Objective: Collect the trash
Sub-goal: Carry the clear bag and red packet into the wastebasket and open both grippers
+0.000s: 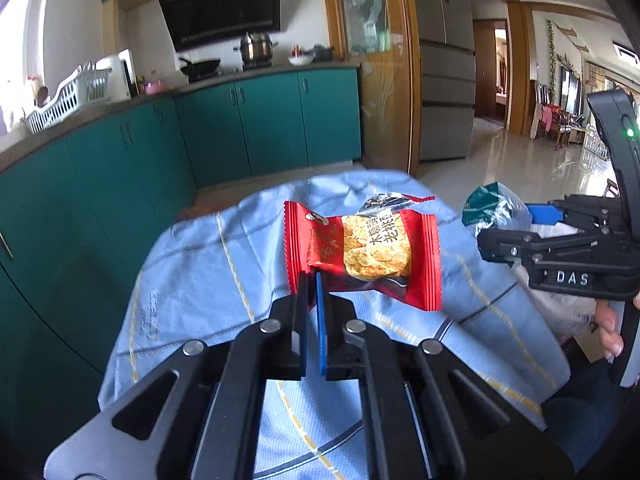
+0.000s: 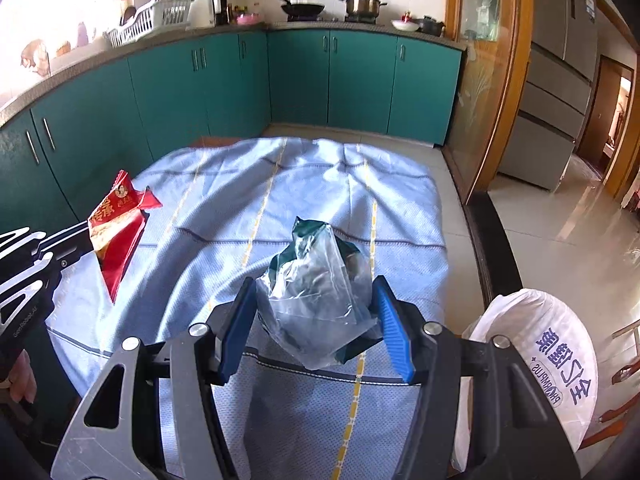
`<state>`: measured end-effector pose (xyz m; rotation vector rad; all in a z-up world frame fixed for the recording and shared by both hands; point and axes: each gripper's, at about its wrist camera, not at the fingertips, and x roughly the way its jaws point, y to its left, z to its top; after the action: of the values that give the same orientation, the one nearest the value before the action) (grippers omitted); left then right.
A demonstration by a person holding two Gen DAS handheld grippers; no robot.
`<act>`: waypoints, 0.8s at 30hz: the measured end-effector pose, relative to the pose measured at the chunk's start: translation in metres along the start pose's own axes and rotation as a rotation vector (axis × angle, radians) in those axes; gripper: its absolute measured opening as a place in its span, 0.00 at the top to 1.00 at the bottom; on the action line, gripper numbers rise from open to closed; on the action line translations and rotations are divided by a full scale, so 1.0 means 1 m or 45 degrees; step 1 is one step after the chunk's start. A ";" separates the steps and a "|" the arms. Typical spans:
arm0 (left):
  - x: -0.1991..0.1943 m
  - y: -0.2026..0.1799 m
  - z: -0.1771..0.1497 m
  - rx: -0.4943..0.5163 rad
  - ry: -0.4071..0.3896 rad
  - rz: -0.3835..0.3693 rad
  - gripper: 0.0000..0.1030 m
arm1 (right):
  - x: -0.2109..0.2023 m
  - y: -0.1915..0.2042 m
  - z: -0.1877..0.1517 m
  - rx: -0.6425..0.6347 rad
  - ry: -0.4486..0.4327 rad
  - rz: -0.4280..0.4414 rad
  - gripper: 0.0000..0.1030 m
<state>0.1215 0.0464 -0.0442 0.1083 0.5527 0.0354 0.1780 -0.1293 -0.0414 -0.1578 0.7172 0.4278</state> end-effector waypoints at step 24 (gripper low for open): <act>-0.016 -0.141 0.051 0.162 -0.171 -0.265 0.95 | -0.106 -0.140 -0.067 0.341 -0.145 -0.318 0.43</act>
<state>0.1351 -0.0999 -0.0089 0.1755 0.4292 -0.2091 0.1267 -0.3088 -0.0211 0.0298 0.6263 0.0989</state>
